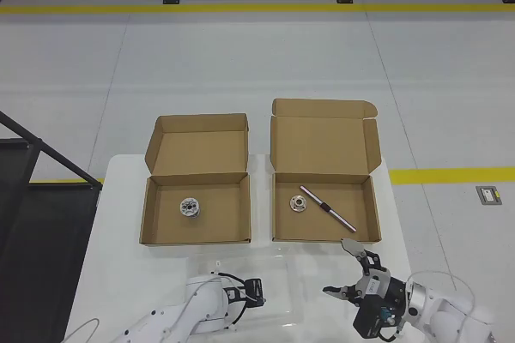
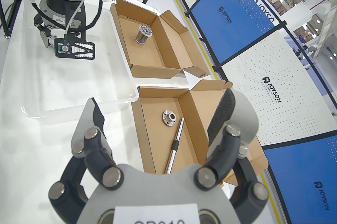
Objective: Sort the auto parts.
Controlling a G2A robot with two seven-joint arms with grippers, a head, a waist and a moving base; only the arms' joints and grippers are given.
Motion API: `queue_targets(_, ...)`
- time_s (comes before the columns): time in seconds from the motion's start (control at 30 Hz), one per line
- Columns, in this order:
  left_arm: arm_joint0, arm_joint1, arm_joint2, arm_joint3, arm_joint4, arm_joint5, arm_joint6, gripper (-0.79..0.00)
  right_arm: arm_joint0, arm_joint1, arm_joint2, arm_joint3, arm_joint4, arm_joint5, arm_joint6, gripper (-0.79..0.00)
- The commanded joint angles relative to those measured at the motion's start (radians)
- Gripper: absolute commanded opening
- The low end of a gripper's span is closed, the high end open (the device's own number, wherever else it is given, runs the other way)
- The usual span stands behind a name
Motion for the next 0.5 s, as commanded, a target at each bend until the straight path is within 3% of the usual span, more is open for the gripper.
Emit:
queue_targets(0.0, 0.0, -0.003, -0.001, 0.002, 0.004, 0.006, -0.002, -0.391, 0.0, 0.0, 0.0, 0.0, 0.0, 0.0, 0.0, 0.0)
queue_targets(0.47, 0.012, -0.015, -0.016, 0.001, 0.015, -0.002, 0.007, -0.434, 0.0, 0.0, 0.0, 0.0, 0.0, 0.0, 0.0, 0.0)
